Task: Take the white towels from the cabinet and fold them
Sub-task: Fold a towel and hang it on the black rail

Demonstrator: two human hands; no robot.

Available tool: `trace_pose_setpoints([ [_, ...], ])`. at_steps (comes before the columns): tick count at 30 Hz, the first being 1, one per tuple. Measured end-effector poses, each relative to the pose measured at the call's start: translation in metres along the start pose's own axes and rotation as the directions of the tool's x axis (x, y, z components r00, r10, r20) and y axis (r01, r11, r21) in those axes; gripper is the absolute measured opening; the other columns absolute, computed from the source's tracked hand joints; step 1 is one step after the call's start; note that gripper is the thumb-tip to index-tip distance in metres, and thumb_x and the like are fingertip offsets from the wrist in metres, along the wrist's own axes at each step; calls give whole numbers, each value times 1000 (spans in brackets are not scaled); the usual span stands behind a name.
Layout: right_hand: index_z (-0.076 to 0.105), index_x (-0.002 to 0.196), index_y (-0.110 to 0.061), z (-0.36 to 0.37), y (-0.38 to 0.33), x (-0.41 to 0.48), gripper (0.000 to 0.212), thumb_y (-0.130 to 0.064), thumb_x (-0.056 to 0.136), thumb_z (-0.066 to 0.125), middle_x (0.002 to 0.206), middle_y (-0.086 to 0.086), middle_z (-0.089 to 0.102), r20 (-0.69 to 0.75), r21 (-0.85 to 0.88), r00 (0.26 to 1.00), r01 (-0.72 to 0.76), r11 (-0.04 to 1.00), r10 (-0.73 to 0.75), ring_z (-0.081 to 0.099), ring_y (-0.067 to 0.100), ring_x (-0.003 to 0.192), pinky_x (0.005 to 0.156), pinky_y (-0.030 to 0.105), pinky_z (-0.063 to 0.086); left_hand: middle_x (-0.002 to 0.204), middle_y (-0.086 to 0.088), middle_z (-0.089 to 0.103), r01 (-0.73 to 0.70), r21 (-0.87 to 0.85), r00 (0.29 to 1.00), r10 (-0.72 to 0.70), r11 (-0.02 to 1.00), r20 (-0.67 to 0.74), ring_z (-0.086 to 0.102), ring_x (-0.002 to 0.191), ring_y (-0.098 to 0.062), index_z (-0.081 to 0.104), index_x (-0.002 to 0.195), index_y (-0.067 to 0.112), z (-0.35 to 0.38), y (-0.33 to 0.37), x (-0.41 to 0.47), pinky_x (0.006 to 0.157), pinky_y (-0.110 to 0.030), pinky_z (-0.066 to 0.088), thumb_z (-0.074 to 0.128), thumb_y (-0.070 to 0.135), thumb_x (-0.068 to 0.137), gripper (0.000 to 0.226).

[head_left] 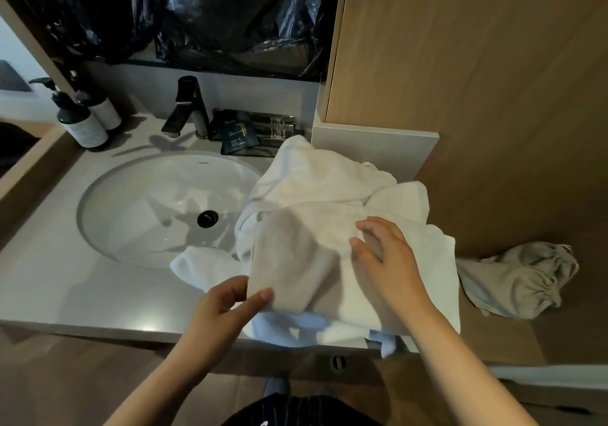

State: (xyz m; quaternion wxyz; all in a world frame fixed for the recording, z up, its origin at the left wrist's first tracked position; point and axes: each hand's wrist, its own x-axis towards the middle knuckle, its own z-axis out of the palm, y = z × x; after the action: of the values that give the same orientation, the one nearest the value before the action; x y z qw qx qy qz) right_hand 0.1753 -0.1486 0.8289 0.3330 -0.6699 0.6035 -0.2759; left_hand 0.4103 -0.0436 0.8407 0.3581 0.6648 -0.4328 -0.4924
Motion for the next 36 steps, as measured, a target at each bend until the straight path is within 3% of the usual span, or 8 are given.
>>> trace_pose_setpoints([
  [4,56,126,-27,0,6,0,28,-32,99,53,140,-10,46,3,10,1000,14,1000,-14,44,7,129,102,15,32,87,-10,71,-82,-88,997,82,993,0,67,86,-19,69,88,8,-11,6,-2,76,-19,51,60,41,81,35],
  [6,54,128,-30,1,11,-2,29,-34,100,51,141,-12,45,20,9,1000,9,1000,-10,44,7,129,106,21,35,85,-11,70,-158,-69,987,159,985,15,67,83,-20,69,87,10,-24,9,0,73,-20,51,66,49,83,40],
  [13,45,136,-37,6,24,-7,37,-41,99,48,149,-17,36,78,-90,997,30,996,-23,33,-4,131,100,8,23,70,-4,61,-155,65,979,144,986,143,58,68,-16,65,76,26,-43,1,21,65,-29,47,68,61,69,36],
  [19,44,136,-39,2,26,-7,38,-44,99,48,150,-18,36,96,-94,995,31,995,-22,31,-6,128,102,14,25,81,0,67,-231,120,960,206,965,190,63,68,-7,64,90,29,-44,-5,24,60,-19,51,65,62,79,34],
  [23,45,137,-38,1,24,-7,39,-45,99,48,151,-18,35,103,-96,995,26,995,-16,34,0,135,106,17,26,64,-1,62,-257,35,953,248,966,174,51,49,-6,63,77,25,-50,-1,24,45,-16,42,74,52,75,30],
  [28,45,137,-37,0,22,-7,39,-45,99,47,150,-19,35,112,-113,994,30,993,-17,34,0,134,104,15,25,64,-9,69,-249,133,968,250,959,15,66,57,-20,71,72,21,-56,2,18,58,-28,56,78,47,68,27],
  [33,48,137,-32,1,20,-9,38,-40,99,48,148,-17,38,146,-170,988,81,982,-56,37,1,133,105,13,24,50,4,51,-181,358,981,194,916,1,48,48,-5,55,53,24,-52,-17,0,54,-18,37,60,53,80,40],
  [36,51,134,-29,1,15,-11,36,-38,99,49,144,-14,42,147,-210,986,112,971,-82,39,6,132,108,17,28,49,4,41,-134,381,991,133,915,30,40,48,-3,45,47,25,-39,-25,2,52,-16,30,60,48,84,46],
])
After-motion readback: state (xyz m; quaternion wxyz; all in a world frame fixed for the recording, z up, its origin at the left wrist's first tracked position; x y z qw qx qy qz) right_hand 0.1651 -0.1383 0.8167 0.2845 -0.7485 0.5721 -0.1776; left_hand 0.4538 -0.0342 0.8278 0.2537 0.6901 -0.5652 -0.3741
